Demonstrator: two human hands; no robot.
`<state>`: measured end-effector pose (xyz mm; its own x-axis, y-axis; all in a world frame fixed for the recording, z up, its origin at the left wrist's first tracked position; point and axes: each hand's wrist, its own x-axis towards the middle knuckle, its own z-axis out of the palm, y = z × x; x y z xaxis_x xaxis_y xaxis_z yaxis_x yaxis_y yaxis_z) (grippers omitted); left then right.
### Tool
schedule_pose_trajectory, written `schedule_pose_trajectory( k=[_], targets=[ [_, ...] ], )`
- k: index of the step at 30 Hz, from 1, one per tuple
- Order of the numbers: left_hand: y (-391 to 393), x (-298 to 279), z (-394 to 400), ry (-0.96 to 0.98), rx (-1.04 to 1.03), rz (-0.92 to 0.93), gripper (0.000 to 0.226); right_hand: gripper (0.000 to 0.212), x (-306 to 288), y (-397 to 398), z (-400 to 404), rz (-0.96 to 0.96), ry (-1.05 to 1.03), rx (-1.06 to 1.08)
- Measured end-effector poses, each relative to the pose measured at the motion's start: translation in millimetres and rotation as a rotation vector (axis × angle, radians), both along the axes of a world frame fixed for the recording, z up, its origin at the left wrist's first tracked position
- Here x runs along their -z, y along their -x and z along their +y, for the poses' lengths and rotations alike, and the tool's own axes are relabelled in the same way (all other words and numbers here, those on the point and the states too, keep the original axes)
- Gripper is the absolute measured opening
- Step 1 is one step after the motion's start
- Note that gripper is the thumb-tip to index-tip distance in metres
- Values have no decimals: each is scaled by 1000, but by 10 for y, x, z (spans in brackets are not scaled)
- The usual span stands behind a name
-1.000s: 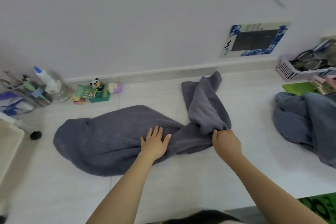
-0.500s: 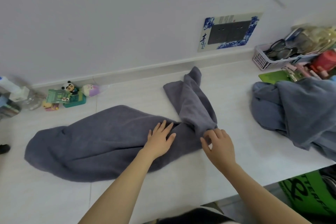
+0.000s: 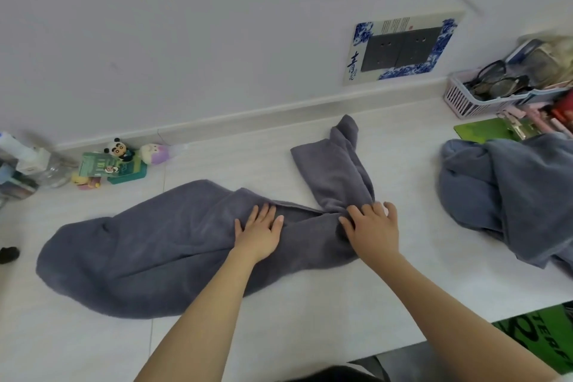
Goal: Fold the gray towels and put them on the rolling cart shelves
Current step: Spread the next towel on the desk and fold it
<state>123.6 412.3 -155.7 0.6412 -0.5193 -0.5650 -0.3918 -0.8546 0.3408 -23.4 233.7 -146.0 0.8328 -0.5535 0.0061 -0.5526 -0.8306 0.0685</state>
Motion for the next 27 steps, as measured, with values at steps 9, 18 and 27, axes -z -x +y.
schedule_pose_trajectory(
  k=[9,18,27],
  targets=[
    [-119,36,67,0,-304,-94,67,54,136,594,-89,-160,23,41],
    [265,156,-267,106,286,-217,61,85,91,-10,-23,74,-349,-208],
    [81,203,-337,-17,165,-173,64,55,89,218,-380,245,-271,567]
  ],
)
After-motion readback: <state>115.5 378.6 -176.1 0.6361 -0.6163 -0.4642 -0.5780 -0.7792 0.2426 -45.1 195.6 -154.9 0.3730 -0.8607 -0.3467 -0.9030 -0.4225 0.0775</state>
